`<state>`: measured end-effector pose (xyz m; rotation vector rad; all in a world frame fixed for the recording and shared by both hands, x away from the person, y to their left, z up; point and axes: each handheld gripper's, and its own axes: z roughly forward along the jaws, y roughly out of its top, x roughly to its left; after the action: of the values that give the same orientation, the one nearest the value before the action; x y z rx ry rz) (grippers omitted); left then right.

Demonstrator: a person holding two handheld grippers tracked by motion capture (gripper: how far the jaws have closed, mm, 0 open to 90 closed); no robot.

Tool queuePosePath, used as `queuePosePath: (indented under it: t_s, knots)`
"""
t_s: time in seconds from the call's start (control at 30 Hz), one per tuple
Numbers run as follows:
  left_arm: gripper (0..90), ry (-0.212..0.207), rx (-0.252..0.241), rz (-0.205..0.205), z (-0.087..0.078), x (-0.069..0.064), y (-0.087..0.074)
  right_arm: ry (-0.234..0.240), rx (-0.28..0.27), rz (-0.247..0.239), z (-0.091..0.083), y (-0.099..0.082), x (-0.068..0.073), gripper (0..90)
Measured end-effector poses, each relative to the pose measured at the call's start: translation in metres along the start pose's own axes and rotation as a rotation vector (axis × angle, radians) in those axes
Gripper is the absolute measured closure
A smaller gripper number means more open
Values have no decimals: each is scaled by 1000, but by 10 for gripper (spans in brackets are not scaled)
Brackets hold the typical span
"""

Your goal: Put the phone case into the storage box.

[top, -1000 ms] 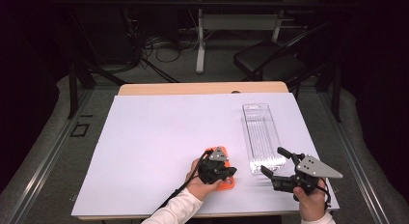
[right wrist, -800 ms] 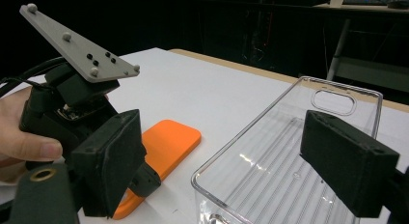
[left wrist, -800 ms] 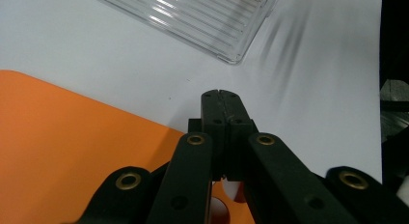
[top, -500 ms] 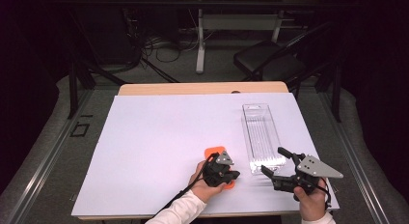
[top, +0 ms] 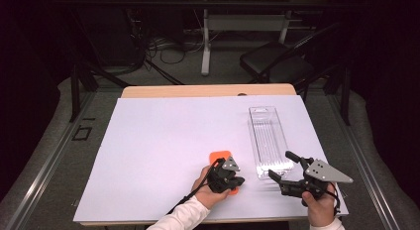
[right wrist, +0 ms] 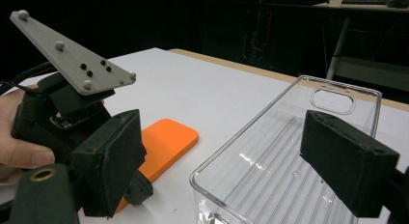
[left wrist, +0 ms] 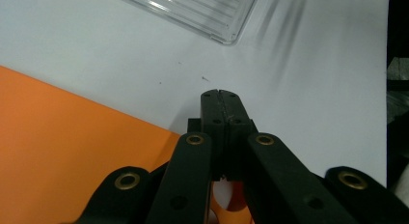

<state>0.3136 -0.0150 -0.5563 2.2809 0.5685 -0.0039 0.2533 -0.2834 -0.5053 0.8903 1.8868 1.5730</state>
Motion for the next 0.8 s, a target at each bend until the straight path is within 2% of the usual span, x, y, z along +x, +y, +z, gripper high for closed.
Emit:
queuePosePath:
  t_s: [0.1,0.13,0.37,0.4,0.8]
  knots:
    - [900,18,14,6,-5,-1,-3,0,1,1,0,0,0,144]
    - [900,6,15,9,-6,0,-4,-1,5,1,0,0,0,144]
    - [900,32,36,10,-19,3,-13,0,5,8,0,0,0,144]
    - [900,19,29,4,-20,5,-15,0,7,4,0,0,0,144]
    - [900,52,38,-8,-42,11,-34,-2,7,6,0,0,0,144]
